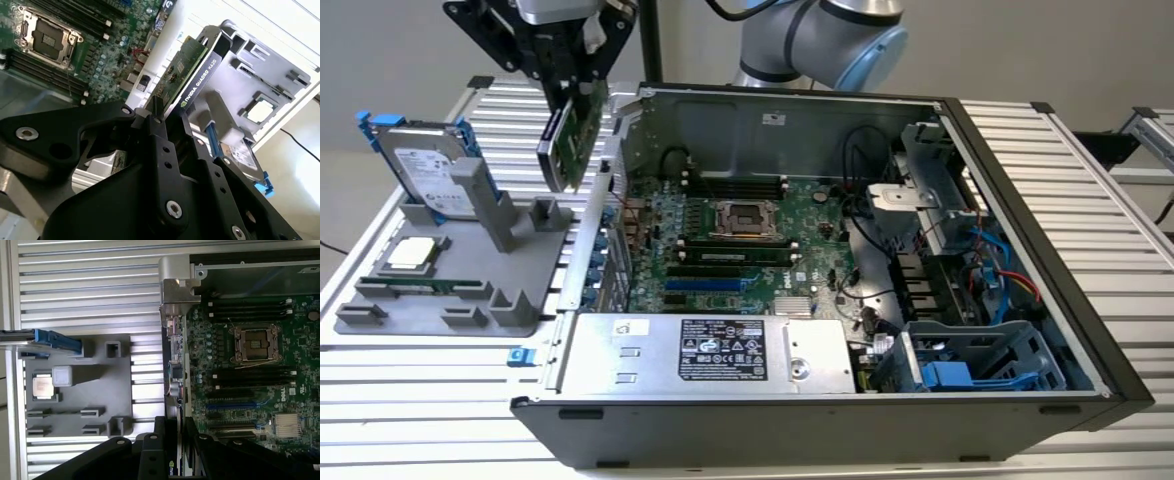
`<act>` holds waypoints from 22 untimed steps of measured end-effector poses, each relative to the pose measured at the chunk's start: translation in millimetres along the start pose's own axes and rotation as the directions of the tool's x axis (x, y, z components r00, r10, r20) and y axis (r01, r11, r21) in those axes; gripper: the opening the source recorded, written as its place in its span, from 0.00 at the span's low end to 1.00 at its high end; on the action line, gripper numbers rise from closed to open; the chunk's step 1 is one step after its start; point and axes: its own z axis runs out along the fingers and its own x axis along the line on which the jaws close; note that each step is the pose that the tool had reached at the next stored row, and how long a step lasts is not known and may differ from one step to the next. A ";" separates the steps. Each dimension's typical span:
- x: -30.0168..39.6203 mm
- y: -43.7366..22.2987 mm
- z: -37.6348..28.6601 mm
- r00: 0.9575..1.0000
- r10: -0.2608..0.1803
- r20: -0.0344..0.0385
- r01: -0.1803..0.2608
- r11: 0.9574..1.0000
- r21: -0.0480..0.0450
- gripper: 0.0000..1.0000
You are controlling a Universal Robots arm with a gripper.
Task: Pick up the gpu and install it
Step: 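Pick up the gpu and move the gpu toward the slot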
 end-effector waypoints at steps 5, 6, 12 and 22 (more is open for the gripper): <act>-5.4 0.4 0.0 1.000 0.000 0.000 0.000 1.000 0.000 0.00; -6.6 0.5 0.0 1.000 0.000 0.000 0.000 1.000 0.000 0.00; -12.5 1.0 -0.1 1.000 0.000 0.000 0.000 1.000 0.000 0.00; -19.8 1.9 -0.1 1.000 -0.003 0.000 0.003 1.000 0.000 0.00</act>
